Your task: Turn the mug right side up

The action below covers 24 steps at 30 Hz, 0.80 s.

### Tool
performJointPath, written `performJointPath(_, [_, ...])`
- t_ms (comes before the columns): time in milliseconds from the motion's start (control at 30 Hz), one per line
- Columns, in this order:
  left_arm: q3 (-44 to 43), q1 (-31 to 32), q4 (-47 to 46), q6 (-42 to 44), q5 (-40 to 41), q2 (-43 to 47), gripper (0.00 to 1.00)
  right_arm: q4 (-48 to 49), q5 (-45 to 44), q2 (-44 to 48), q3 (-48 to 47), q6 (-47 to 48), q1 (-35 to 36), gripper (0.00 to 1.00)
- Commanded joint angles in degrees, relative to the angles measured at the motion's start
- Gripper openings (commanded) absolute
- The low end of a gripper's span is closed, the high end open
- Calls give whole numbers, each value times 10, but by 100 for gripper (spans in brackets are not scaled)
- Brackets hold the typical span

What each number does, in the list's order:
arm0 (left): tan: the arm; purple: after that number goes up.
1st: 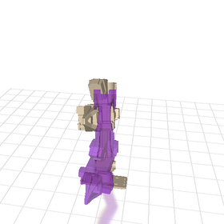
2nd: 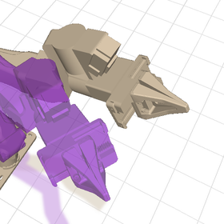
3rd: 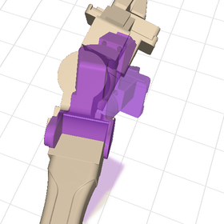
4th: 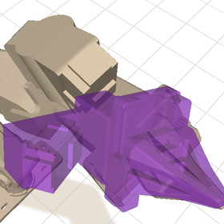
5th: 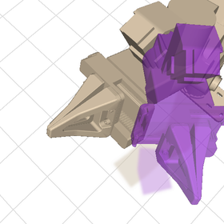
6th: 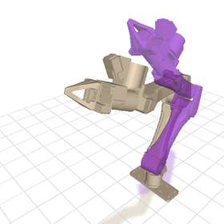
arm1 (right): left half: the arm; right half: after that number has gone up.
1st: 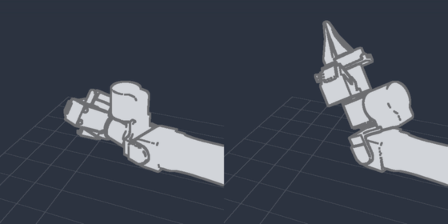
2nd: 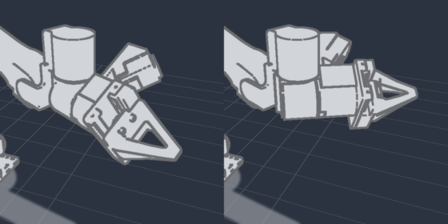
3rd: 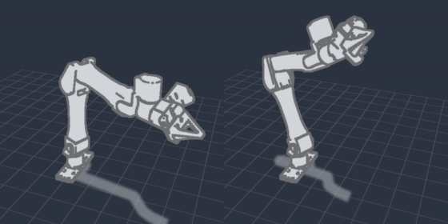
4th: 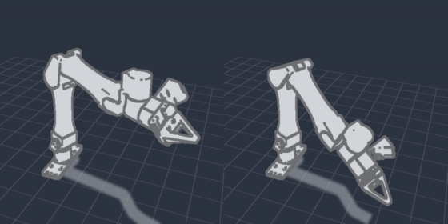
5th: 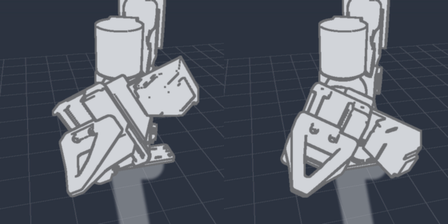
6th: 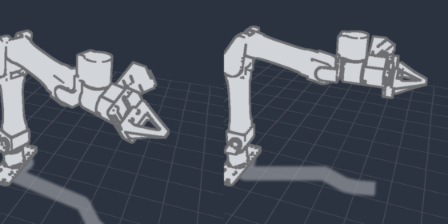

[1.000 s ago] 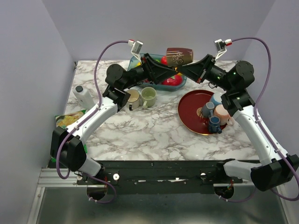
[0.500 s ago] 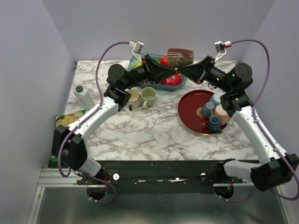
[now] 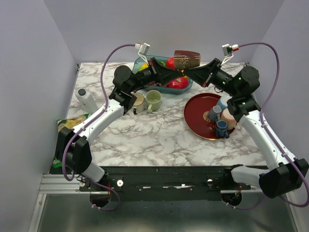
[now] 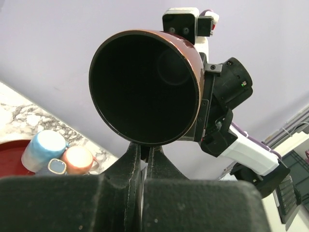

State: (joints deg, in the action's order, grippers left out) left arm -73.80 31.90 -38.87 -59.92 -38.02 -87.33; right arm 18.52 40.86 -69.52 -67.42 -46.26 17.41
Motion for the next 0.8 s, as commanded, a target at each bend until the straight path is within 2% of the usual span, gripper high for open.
performJointPath(0, [-27, 8, 19, 40, 33, -3, 0, -37, -11, 9, 4, 15, 10, 1])
performJointPath(67, [-30, 7, 51, 52, 45, -3, 0, -56, -25, 4, -3, 21, 10, 8])
performJointPath(100, [-32, 8, 63, 66, 51, -3, 0, -74, -33, 3, -4, 23, 10, 16])
performJointPath(133, [-33, 8, 91, 73, 65, 0, 0, -81, -55, 3, -3, 22, 10, 43])
performJointPath(233, [-47, 7, 172, 124, 90, 4, 0, -119, -101, 5, 2, 25, 10, 73])
performJointPath(400, [-67, 8, 306, 225, 175, 8, 0, -253, -169, 0, -20, 59, 10, 78])
performJointPath(567, [-96, 10, 457, 323, 256, -13, 0, -387, -309, 13, -32, 82, 8, 80])
performJointPath(633, [-107, 11, 507, 341, 295, -27, 0, -452, -367, 11, -40, 88, 5, 80])
performJointPath(767, [-123, 30, 569, 374, 361, -57, 0, -526, -421, -4, -58, 110, 2, 80])
